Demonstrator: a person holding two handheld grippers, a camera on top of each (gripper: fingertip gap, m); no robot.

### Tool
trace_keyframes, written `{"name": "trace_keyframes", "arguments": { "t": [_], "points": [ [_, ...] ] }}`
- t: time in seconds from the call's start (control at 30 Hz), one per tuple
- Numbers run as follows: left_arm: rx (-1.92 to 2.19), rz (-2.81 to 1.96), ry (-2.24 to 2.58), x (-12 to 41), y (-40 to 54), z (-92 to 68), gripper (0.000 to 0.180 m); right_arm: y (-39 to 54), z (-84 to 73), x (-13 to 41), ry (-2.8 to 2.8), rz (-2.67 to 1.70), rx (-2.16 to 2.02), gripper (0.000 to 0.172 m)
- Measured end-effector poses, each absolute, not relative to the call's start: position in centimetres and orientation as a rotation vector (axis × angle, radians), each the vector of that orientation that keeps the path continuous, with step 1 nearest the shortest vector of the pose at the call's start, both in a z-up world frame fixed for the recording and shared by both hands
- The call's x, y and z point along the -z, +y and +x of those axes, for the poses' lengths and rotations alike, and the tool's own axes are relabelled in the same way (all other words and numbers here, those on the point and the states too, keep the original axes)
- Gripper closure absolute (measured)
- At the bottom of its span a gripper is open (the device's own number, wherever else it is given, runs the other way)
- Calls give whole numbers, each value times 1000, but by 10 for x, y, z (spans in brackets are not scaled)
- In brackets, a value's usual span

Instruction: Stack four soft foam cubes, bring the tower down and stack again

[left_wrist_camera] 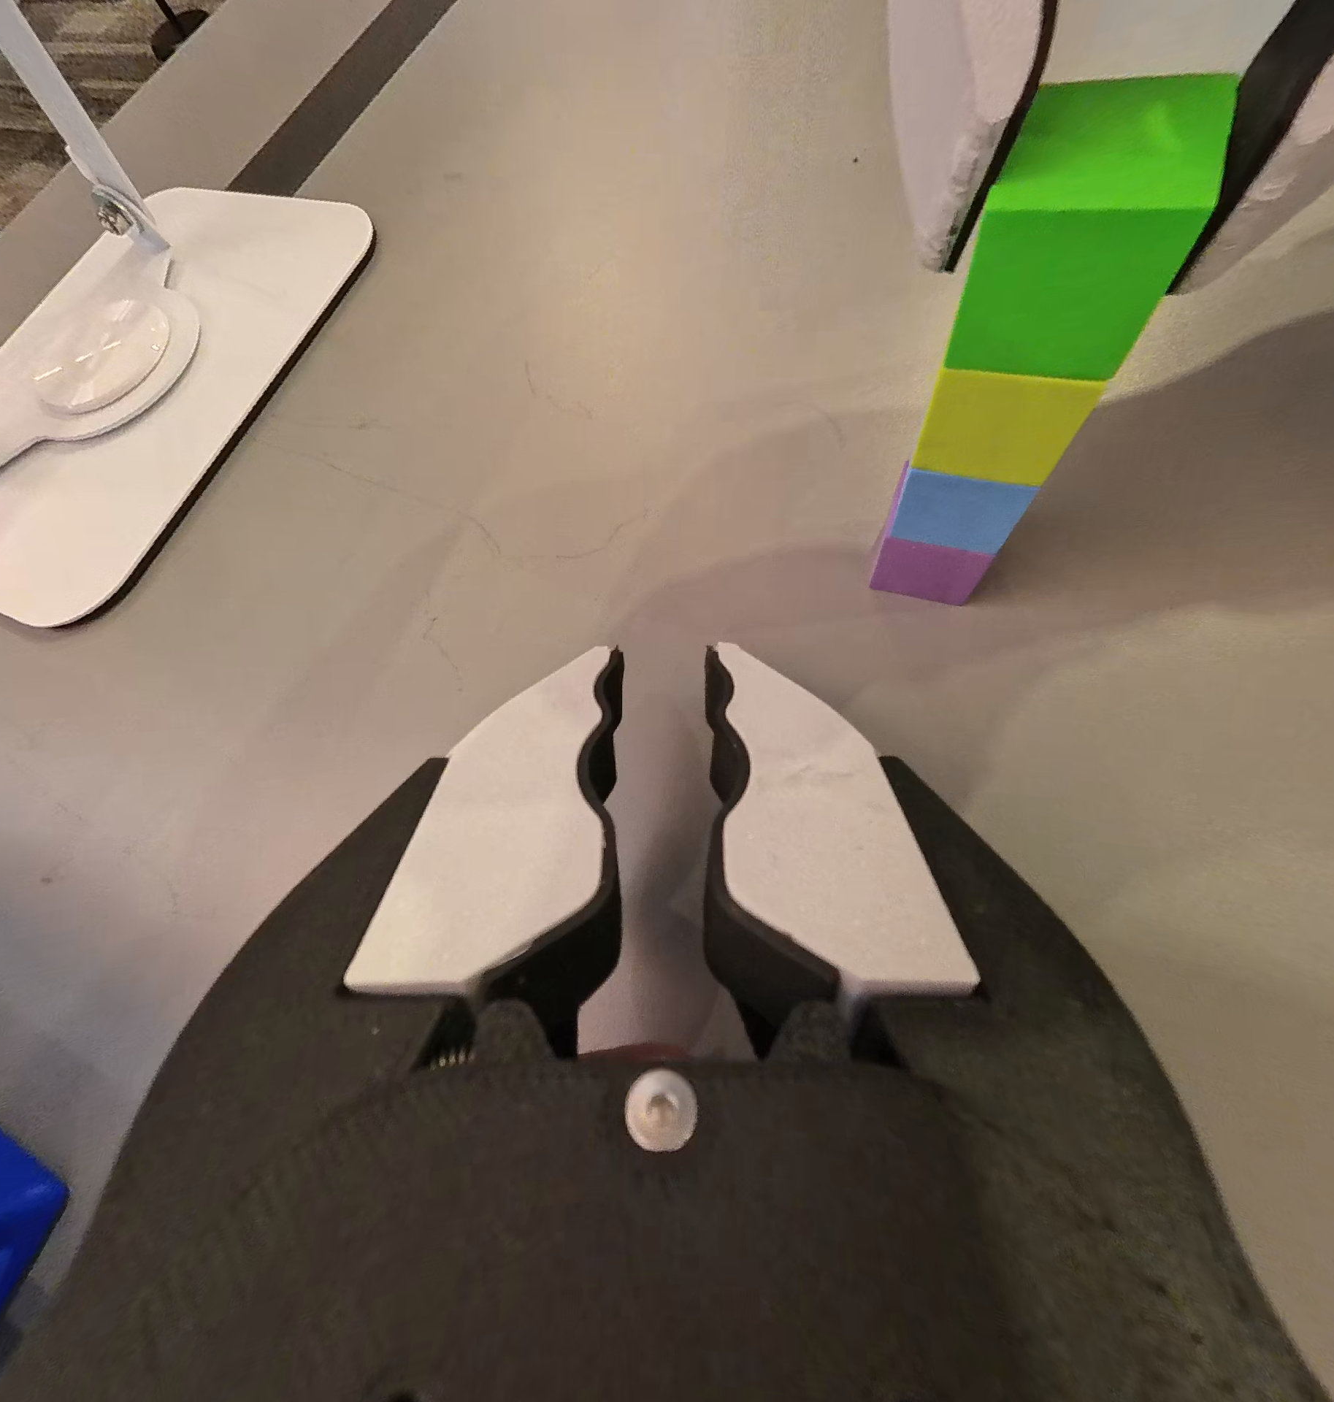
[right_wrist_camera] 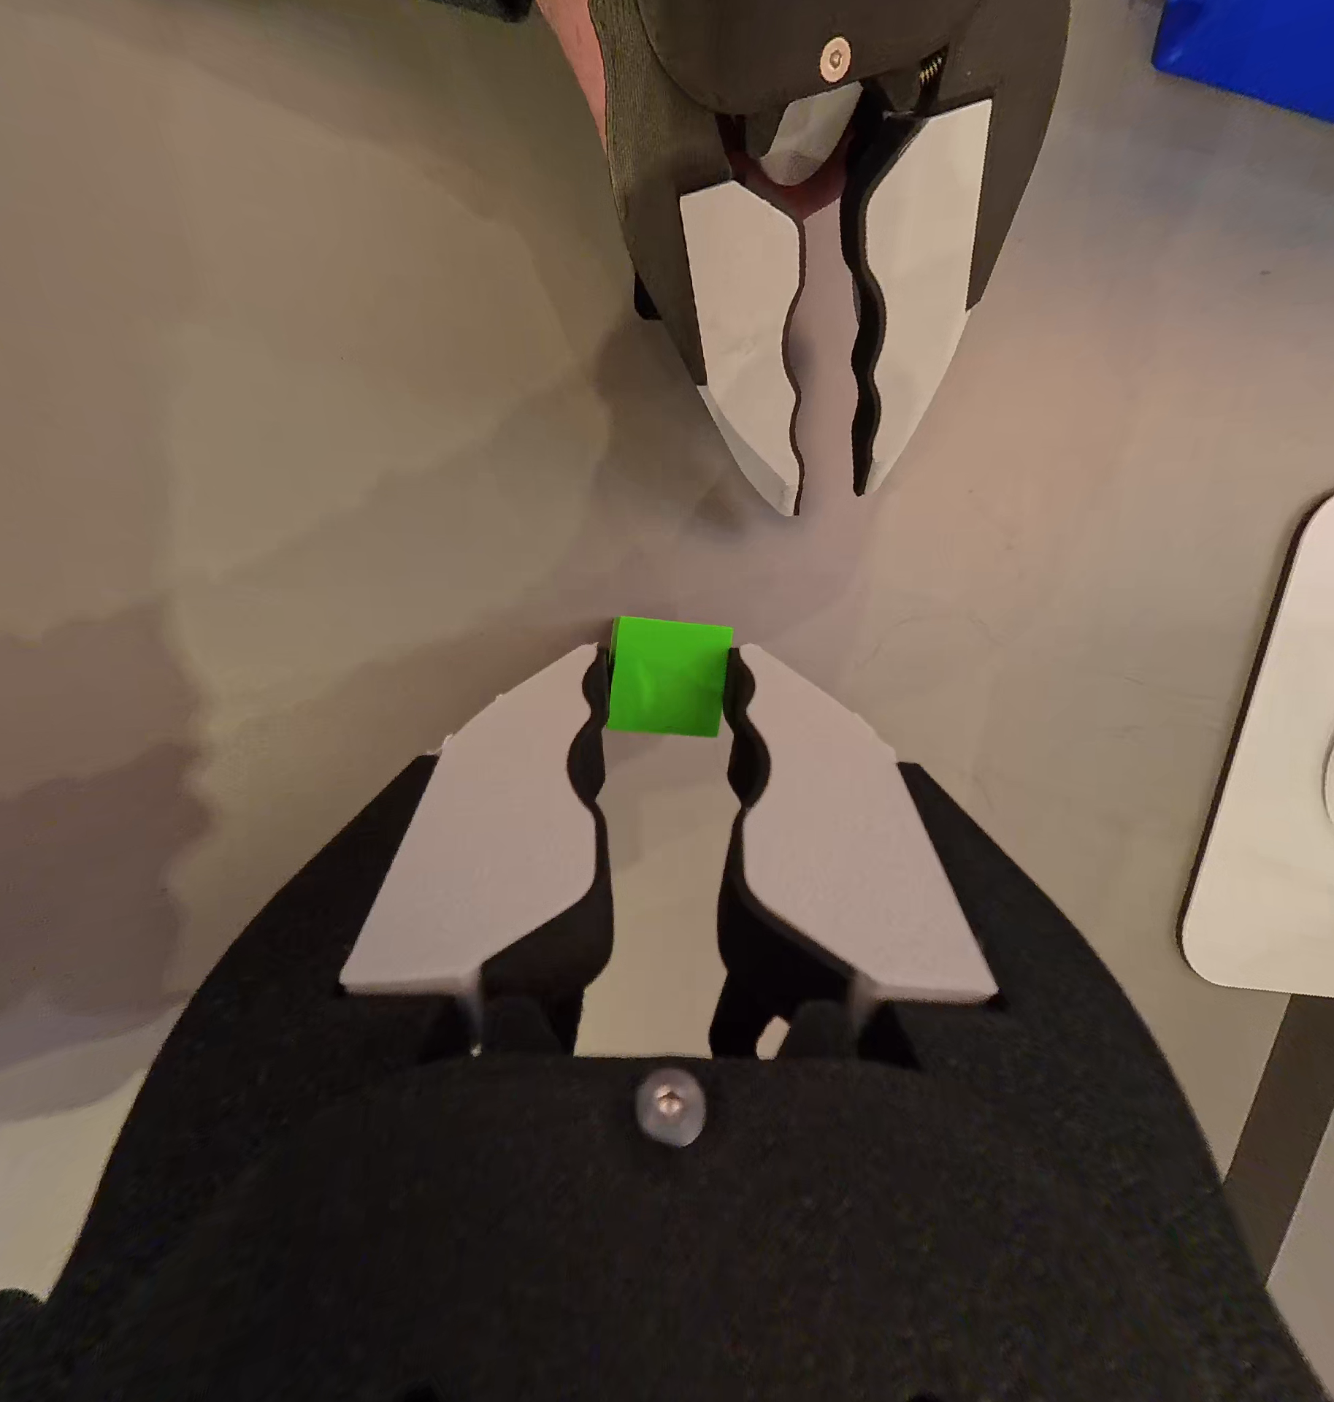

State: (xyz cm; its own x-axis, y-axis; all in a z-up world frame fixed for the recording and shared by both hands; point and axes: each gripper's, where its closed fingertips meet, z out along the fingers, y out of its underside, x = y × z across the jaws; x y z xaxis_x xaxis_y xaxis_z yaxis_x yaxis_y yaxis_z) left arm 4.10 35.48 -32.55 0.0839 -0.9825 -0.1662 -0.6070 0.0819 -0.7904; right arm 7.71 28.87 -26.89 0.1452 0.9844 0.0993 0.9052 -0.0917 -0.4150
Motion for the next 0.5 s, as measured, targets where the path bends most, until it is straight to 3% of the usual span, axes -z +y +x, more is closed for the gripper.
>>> {"name": "trace_keyframes", "arguments": {
  "t": [0.5],
  "points": [
    [634,-1610,1612,326,354,41,160,289,76,269,-1818,-2070,-279,140]
  ]
}}
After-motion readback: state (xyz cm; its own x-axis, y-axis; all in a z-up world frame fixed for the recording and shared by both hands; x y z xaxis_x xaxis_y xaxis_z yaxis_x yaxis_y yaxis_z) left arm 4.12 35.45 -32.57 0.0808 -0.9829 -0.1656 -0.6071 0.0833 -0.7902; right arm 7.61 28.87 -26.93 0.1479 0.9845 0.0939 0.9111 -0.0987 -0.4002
